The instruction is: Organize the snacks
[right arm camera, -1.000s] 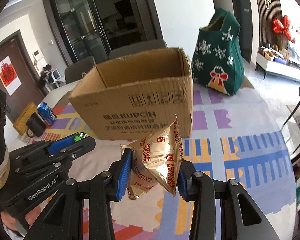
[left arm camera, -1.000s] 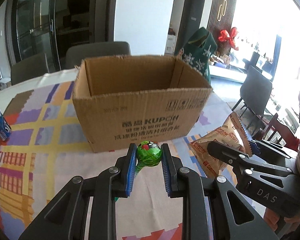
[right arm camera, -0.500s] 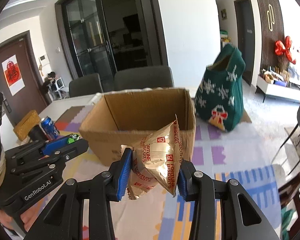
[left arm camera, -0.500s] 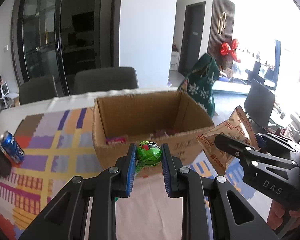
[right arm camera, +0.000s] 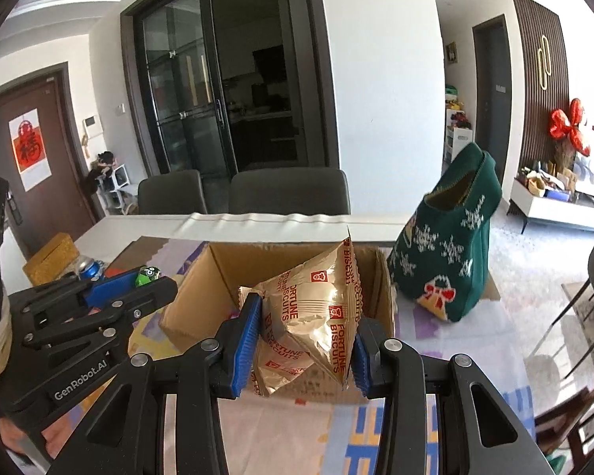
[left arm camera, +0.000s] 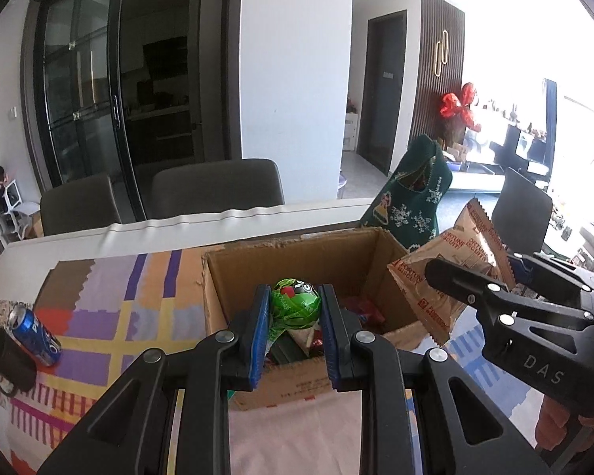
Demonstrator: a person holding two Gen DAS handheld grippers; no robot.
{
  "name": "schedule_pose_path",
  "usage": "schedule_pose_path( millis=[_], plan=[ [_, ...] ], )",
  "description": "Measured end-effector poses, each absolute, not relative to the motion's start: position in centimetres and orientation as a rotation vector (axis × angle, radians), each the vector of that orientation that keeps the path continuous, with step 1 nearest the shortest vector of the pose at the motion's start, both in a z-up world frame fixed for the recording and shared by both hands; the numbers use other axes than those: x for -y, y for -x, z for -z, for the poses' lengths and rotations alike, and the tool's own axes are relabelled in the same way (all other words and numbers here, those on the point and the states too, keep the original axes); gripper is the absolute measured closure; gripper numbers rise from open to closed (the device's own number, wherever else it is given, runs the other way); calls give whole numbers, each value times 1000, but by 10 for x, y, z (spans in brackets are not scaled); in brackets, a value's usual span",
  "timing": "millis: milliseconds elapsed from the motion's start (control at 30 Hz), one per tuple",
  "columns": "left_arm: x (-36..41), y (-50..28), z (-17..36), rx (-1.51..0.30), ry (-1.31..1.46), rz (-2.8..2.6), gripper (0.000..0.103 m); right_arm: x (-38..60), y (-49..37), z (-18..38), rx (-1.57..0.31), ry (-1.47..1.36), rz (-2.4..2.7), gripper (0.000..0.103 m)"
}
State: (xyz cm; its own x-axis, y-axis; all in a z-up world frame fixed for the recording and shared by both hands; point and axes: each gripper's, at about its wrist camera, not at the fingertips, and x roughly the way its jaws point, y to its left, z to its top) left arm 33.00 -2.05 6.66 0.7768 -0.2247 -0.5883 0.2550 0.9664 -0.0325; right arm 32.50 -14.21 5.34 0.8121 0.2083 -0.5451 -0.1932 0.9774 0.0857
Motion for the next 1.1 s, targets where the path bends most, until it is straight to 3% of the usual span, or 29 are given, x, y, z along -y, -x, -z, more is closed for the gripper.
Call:
schedule_pose_path(
  millis=[467,533,600,733,967,1100],
  plan=[
    [17,-387,-59,-726,-4,276,77,130,-377,-56,-630,26,-213,61],
    [15,-391,-57,-727,-2,265,68,131,-383,-53,-642,21,-214,59],
    [16,-390,-56,-719,-15,250,57,132,-388,-49,-659,10,-204,50],
    [16,-383,-55,-702,-45,224,49,137,-390,-43,-668,-6,-181,35],
    [11,-361,-57,-681,-59,178,40,140,-376,-40,-669,-8,-160,31],
    [10,-338,-62,-649,-69,157,30,142,-357,-43,-642,-4,-143,28]
  ],
)
